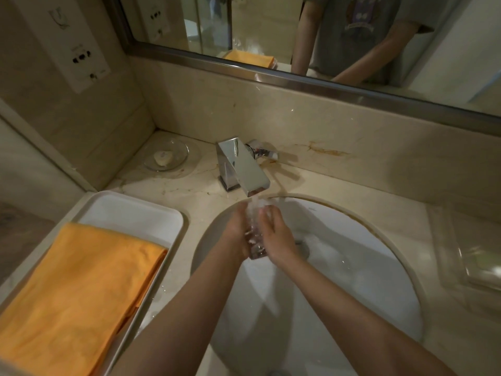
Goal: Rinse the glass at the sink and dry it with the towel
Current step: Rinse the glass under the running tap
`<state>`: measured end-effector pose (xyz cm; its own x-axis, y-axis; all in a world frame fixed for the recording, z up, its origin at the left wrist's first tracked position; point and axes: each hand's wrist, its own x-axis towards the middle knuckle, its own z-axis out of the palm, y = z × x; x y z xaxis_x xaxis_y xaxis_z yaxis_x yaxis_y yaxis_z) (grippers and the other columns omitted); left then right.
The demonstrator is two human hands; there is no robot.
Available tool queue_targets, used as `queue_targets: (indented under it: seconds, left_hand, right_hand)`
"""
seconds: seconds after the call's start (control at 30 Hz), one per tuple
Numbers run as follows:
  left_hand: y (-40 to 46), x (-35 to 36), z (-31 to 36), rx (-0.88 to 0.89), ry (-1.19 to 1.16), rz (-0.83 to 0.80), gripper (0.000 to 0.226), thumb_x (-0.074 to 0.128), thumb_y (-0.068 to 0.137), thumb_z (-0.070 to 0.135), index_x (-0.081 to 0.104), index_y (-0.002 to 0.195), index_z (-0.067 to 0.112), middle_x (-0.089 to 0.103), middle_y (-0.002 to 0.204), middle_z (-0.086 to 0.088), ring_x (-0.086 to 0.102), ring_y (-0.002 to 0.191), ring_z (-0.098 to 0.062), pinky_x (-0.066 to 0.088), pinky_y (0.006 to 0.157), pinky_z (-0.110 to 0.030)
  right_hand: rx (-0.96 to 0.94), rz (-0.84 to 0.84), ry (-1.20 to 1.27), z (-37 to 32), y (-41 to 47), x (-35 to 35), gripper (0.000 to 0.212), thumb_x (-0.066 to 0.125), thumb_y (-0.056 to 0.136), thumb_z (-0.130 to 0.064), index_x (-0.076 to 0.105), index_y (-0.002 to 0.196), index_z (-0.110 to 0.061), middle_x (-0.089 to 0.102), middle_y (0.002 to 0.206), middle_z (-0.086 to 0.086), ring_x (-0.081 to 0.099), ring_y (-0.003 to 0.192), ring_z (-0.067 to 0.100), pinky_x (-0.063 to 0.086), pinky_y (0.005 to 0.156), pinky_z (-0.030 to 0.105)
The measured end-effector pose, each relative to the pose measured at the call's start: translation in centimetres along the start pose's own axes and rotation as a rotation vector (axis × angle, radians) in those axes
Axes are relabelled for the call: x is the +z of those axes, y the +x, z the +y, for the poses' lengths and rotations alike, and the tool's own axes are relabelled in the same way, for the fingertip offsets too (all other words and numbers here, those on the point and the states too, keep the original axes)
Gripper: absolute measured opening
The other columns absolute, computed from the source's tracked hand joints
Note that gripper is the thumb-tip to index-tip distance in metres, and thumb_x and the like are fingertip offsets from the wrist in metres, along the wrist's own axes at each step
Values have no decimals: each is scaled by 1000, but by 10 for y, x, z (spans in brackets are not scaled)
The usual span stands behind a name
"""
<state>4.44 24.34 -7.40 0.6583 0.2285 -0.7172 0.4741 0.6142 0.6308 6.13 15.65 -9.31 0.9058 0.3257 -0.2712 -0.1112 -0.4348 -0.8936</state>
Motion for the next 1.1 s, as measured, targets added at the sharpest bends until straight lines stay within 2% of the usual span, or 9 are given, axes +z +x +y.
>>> queue_targets:
  seconds: [0.1,0.27,0.37,0.47,0.63,0.73,0.83,0.93,1.1]
  left_hand:
    - [7,-7,5,-190,-1,-60,46,20,93,9,56,65,4,63,53,-10,62,54,-25,43,60,-33]
    - [20,-10,1,-248,118,-84,42,16,93,2,55,79,2,66,69,-15,65,59,-26,51,59,-38]
    - [22,-18,1,-255,275,-144,34,23,91,-10,56,83,-2,66,67,-15,66,49,-22,56,50,-34]
    - [18,-24,11,-247,472,-213,23,38,93,-7,56,79,-2,67,59,-11,65,44,-16,54,43,-24]
    - [12,-19,28,-206,658,-263,14,52,92,4,60,82,-1,68,56,-7,68,48,-14,52,43,-16]
    - [11,-17,24,-182,637,-246,12,48,95,6,58,89,3,69,66,-9,68,47,-17,51,40,-16]
    - [14,-20,15,-182,506,-175,19,46,96,8,58,83,3,68,52,-6,66,43,-16,49,37,-16]
    - [18,-22,1,-198,335,-78,24,44,97,6,55,78,-3,64,45,-10,60,34,-11,46,34,-15]
    - [16,-20,-17,-154,399,-84,32,30,98,-4,53,76,-4,65,51,-13,65,43,-15,53,43,-19]
  right_hand:
    - [-22,-47,-53,9,-2,-6,51,47,89,-50,38,133,-27,54,125,3,56,110,19,45,93,31]
    - [47,-302,-8,18,-3,-25,108,86,59,-23,19,143,-24,48,124,0,58,106,13,53,87,32]
    - [55,-407,-43,9,-3,-39,88,83,64,-8,24,128,-23,48,113,-3,59,84,6,55,76,28]
    - [113,-486,-32,-4,1,-53,79,79,69,-11,25,124,-27,49,108,-5,55,76,7,52,60,20]
    - [272,-552,92,-12,9,-69,59,66,82,-18,37,131,-29,55,111,-7,57,95,10,45,81,31]
    - [361,-587,226,-11,10,-71,44,62,85,-19,46,124,-34,59,111,-3,61,94,18,50,73,31]
    - [364,-535,228,-6,12,-67,41,63,85,-29,50,123,-31,61,110,-3,62,93,18,50,75,32]
    - [350,-260,267,5,17,-52,45,64,82,-42,53,119,-19,61,103,1,59,84,17,48,74,33]
    - [327,28,245,20,20,-28,39,53,84,-56,52,105,-24,62,92,0,57,73,19,46,66,32]
